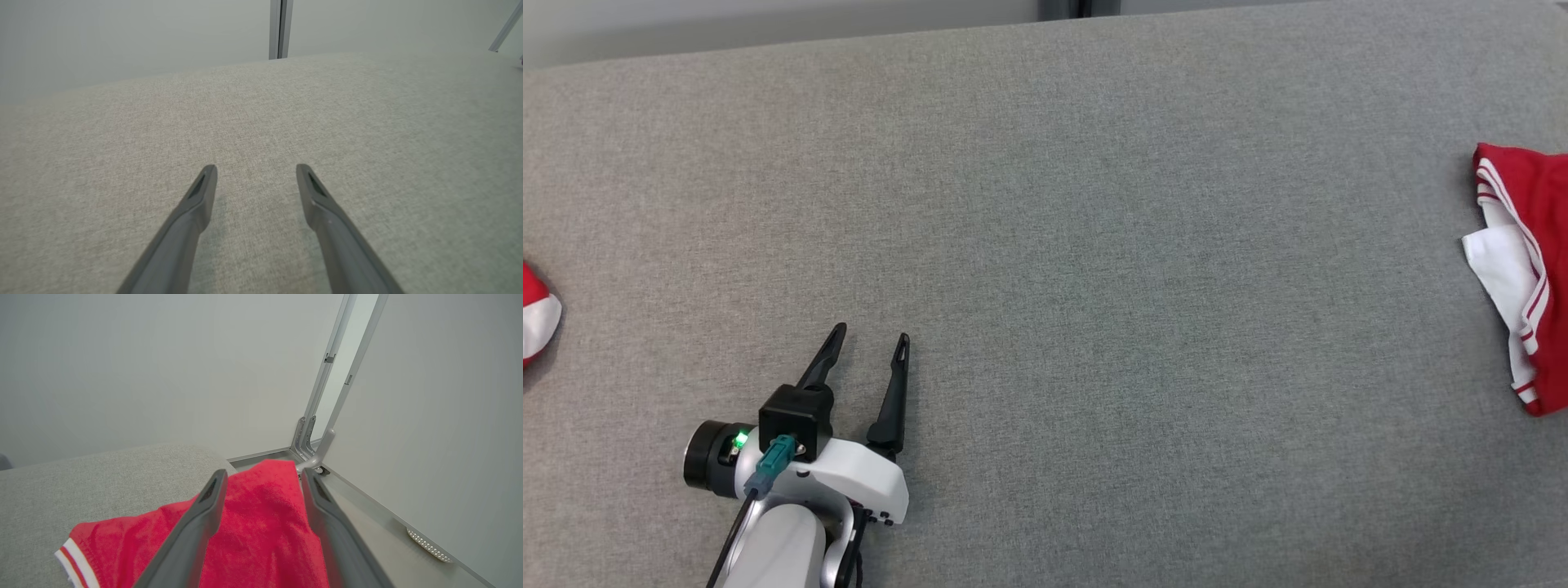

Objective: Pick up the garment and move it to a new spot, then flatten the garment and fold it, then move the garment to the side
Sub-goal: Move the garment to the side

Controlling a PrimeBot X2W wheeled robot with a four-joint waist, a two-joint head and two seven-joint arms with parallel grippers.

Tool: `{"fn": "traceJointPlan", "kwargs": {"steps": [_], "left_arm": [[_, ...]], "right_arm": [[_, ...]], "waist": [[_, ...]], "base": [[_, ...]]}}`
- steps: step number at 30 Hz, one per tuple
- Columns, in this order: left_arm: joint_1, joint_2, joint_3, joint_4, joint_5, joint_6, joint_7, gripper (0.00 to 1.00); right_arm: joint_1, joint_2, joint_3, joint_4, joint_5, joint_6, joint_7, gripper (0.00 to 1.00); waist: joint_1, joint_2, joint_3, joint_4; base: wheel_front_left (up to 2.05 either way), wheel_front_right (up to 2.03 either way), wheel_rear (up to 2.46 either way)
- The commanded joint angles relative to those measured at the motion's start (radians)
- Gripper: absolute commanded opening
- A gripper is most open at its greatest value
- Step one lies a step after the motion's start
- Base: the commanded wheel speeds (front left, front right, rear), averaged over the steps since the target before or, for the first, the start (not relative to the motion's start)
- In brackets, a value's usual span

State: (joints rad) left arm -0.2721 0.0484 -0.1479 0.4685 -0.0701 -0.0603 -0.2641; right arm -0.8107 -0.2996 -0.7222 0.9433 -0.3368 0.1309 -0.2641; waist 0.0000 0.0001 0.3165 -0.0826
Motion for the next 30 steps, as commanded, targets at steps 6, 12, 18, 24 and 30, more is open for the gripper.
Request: {"fn": "traceJointPlan", "kwargs": {"steps": [6, 12, 18, 24, 30], "left_arm": [[0.002, 0.005, 0.013, 0.004, -0.014, 0.018, 0.0, 1.0], [0.019, 0.005, 0.022, 0.001, -0.025, 0.037, 0.0, 1.0], [0.046, 0.004, 0.028, 0.004, -0.043, 0.048, 0.0, 1.0], [0.076, 0.005, 0.027, 0.006, -0.05, 0.056, 0.0, 1.0], [0.104, 0.005, 0.043, 0.003, -0.06, 0.065, 0.0, 1.0]], "right_arm": [[-0.025, 0.084, 0.073, -0.128, 0.002, 0.0, 0.0, 1.0], [0.047, 0.163, 0.259, -0.283, 0.135, 0.0, 0.0, 1.0], [0.208, 0.193, 0.412, -0.429, 0.257, 0.0, 0.0, 1.0], [0.401, 0.22, 0.459, -0.487, 0.337, 0.0, 0.0, 1.0], [0.498, 0.238, 0.477, -0.469, 0.368, 0.0, 0.0, 1.0]], "waist": [[0.0, -0.0001, -0.022, 0.004], [0.0, -0.0001, -0.053, 0.017], [0.0, -0.0001, -0.096, 0.047], [0.0, -0.0001, -0.136, 0.081], [0.0, -0.0001, -0.163, 0.093]], "base": [[0.0, 0.0, 0.0], [0.0, 0.0, 0.0], [0.0, 0.0, 0.0], [0.0, 0.0, 0.0], [0.0, 0.0, 0.0]]}}
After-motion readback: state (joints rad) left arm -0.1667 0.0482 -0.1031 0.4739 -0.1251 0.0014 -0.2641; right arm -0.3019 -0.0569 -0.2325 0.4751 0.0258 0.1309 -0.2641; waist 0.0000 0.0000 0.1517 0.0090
